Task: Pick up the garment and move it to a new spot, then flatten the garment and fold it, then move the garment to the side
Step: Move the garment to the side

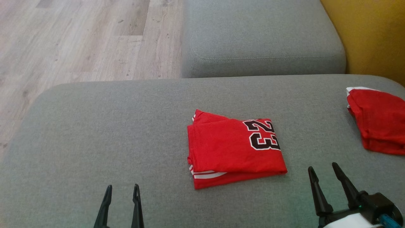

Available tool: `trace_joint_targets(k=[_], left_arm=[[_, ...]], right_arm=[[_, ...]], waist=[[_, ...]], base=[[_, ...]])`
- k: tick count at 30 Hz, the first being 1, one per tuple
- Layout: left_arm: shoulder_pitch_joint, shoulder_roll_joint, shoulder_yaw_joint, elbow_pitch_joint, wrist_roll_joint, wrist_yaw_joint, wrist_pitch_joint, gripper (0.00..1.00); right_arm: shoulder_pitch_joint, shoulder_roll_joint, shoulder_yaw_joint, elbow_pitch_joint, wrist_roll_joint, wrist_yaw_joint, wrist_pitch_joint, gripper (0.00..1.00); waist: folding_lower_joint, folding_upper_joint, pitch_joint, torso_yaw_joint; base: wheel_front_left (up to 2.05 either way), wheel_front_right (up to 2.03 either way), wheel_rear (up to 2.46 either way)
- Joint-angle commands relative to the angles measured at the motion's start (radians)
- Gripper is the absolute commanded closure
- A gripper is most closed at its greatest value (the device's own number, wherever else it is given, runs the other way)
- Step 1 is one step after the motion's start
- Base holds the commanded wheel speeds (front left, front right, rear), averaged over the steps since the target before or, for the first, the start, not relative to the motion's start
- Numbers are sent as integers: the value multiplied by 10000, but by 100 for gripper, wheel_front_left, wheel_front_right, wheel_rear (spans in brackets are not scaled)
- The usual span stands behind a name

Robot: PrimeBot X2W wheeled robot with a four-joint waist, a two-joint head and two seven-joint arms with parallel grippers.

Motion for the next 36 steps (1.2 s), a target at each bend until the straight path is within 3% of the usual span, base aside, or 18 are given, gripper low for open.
trace_joint_targets(k=[1,25,36], left_arm=[[-433,-96,425,-310,146,-10,-95,0],[-419,-122,519,-381,182,-123,-95,0],[-845,-131,63,-756,158,-288,-95,0]], right_arm=[[-248,-103,145,-321,-78,-7,-136,0],[-305,-62,-27,-191,89,-7,-137,0],[-1400,-746,626,712,1067,-7,-137,0]], waist=[[0,-1,-23,17],[0,-1,121,16],[0,-1,945,464]], base=[[0,0,0],[0,0,0],[0,0,0]])
